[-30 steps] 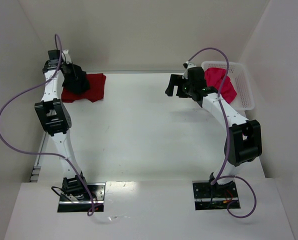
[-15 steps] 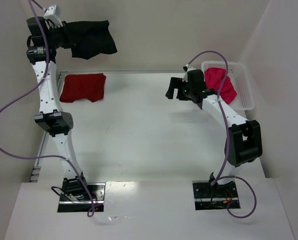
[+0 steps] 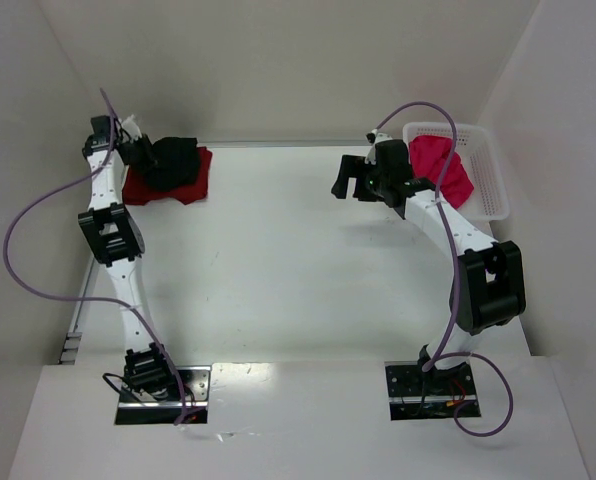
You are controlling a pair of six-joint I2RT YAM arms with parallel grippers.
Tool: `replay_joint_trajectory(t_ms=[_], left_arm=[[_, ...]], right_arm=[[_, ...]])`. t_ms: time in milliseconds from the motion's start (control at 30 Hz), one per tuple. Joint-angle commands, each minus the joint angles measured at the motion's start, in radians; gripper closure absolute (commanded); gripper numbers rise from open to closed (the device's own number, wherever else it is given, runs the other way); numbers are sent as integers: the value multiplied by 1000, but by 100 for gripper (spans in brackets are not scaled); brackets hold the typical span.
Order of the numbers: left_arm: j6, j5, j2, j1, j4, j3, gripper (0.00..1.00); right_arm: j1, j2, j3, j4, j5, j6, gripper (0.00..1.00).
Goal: Fold and stack the t-shirts
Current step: Put the neatly folded tshirt into the corner of the board with the left arm
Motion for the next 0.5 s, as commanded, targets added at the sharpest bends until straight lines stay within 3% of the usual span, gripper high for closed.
replay_joint_trajectory(t_ms=[0,67,333,467], left_arm=[[31,-15,46,12,-21,16,100],[20,-55,69,12,-30,39,100],[-70,-472,57,3,-39,188,100],[-95,-610,47,-21,-39,262,100]], right_arm=[[-5,-33,31,16,11,-2,0],[-5,-20,41,16,11,-2,0],[-5,-10,42,7,-7,-2,0],[-5,-10,32,16,-16,7,0]])
